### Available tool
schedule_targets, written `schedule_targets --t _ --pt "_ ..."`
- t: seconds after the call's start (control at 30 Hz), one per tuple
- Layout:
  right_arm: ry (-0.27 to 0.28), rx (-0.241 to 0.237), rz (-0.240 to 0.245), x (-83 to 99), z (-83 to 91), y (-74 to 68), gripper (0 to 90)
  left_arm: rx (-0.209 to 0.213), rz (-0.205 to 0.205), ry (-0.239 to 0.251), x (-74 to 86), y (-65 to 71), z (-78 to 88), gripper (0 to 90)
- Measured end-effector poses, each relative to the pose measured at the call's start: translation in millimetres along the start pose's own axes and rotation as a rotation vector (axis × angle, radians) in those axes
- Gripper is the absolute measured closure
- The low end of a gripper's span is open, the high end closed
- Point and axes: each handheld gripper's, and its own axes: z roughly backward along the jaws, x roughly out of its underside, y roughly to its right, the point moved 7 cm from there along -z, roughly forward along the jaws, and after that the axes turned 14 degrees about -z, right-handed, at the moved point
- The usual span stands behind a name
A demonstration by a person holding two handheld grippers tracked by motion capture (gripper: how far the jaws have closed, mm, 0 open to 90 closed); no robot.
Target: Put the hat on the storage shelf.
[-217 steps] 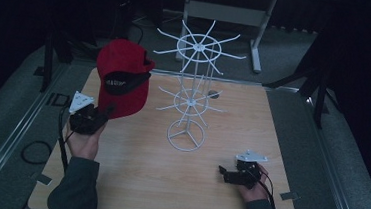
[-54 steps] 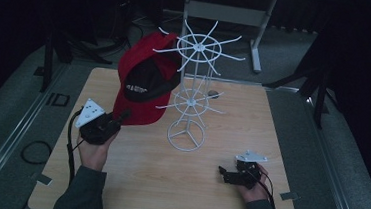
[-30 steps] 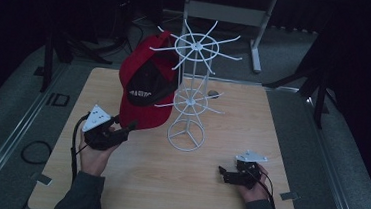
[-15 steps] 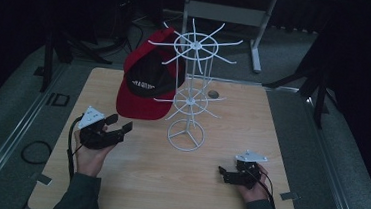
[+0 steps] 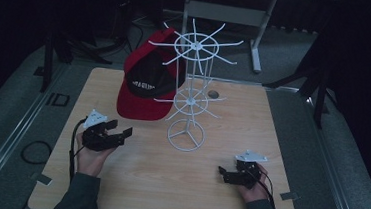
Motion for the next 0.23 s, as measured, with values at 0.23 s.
schedule_targets --t 0.23 --pt "0.0 -0.001 0.002 -0.1 -0.1 0.0 15.3 -0.025 -0.035 -0.084 15.8 -4.4 -11.3 35.5"
